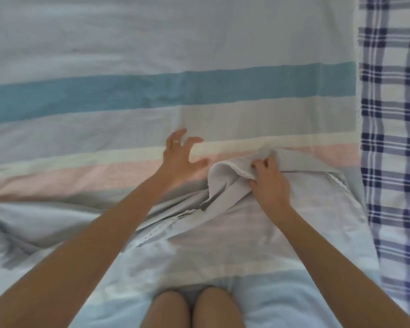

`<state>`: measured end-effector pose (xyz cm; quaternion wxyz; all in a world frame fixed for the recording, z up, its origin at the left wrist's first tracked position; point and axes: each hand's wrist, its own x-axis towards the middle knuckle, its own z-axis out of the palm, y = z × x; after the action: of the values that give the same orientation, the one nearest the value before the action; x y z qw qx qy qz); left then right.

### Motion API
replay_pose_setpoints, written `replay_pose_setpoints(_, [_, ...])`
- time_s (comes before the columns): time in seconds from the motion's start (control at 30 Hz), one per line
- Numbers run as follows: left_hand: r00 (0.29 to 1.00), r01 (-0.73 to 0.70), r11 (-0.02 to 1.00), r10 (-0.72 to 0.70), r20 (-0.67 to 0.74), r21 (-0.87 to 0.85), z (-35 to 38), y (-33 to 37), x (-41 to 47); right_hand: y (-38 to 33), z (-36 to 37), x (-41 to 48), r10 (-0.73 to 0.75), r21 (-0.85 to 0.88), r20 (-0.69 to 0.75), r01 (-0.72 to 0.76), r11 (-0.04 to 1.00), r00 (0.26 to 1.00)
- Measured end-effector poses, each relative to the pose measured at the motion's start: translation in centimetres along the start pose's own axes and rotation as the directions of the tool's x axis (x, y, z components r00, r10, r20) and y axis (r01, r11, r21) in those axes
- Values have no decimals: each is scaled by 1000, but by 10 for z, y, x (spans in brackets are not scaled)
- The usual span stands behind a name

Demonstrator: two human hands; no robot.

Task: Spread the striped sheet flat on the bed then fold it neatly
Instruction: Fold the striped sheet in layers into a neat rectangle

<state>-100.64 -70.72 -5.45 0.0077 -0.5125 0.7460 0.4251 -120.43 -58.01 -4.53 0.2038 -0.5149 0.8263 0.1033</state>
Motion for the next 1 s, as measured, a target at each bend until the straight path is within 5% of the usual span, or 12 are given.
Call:
replay_pose_setpoints(0.1, [960,-279,881,250,124,383,17,-31,-81,8,-14,12,141,10,3,-141,990,990])
replay_pose_setpoints(0.2, [981,-131,903,58,186,408,10,-50,-103,20,-45,39,273,149,-33,-265,953,961])
replay_pose_setpoints(0.33, [990,-132,889,137,20,439,13,-53,-104,30,-93,59,354,462,-124,-262,847,927])
replay_pose_setpoints(0.47, [968,-222,918,249,-40,330,-1,-22,-81,35,-133,91,536,919,125,-300,254,835])
replay_pose_setpoints(0.53, [992,-110,953,123,-32,283,-16,-11,-64,41,-151,101,543,950,168,-282,133,823])
replay_pose_setpoints(0.73, [985,32,886,-105,134,462,-52,-10,-15,60,-166,111,508,965,128,-225,134,852])
replay_pose_setpoints(0.87, [987,113,883,-151,47,456,-66,-10,11,73,-155,113,574,979,46,-151,137,817])
replay_pose_setpoints(1.0, [976,216,964,-215,-27,153,-68,-4,27,82,-145,108,596,983,46,-141,113,802])
